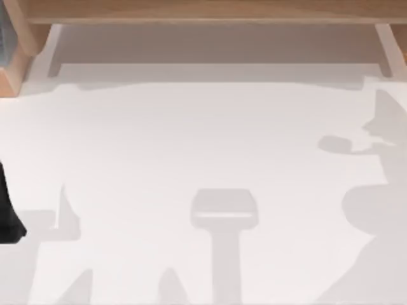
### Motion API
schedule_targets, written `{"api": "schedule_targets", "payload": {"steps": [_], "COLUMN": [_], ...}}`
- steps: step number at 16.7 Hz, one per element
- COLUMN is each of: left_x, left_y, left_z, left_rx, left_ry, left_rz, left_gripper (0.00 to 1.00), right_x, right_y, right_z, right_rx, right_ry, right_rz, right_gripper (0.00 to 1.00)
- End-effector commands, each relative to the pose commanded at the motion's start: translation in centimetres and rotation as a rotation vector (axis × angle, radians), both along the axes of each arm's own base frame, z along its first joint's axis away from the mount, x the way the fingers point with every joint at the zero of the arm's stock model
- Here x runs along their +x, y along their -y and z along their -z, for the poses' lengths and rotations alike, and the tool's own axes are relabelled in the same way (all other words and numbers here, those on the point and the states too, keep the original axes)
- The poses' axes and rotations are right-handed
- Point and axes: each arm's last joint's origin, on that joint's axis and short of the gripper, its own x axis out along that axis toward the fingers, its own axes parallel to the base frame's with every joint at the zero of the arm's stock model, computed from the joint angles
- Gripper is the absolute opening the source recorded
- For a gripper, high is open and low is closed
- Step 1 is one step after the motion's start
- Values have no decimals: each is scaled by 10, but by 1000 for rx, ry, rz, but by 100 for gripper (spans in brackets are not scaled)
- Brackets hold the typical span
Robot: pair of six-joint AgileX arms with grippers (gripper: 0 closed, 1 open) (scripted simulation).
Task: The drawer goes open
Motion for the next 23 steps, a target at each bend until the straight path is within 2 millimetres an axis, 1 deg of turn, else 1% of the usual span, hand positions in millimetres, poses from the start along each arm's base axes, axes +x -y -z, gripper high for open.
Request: {"api": "schedule_targets", "payload": {"steps": [2,4,6,8,10,15,21,23], "left_x": [0,0,0,0,0,0,0,0], "left_y": [0,0,0,0,0,0,0,0], "left_z": [0,0,0,0,0,0,0,0], "left_rx": [0,0,0,0,0,0,0,0], "left_ry": [0,0,0,0,0,0,0,0], "left_rz": [0,0,0,0,0,0,0,0], "left_gripper": [100,100,100,100,100,100,100,100], "right_x": [12,20,24,26,26,27,49,51], "right_y": [10,18,22,25,25,23,26,26], "right_z": [33,61,83,96,101,101,101,101], "right_rx": [-174,-320,-429,-496,-520,-517,-520,-520], "right_ry": [-6,-10,-9,-6,-3,-5,-3,-3], "right_rz": [1,2,2,3,3,-1,3,3], "right_gripper": [100,100,100,100,100,100,100,100]}}
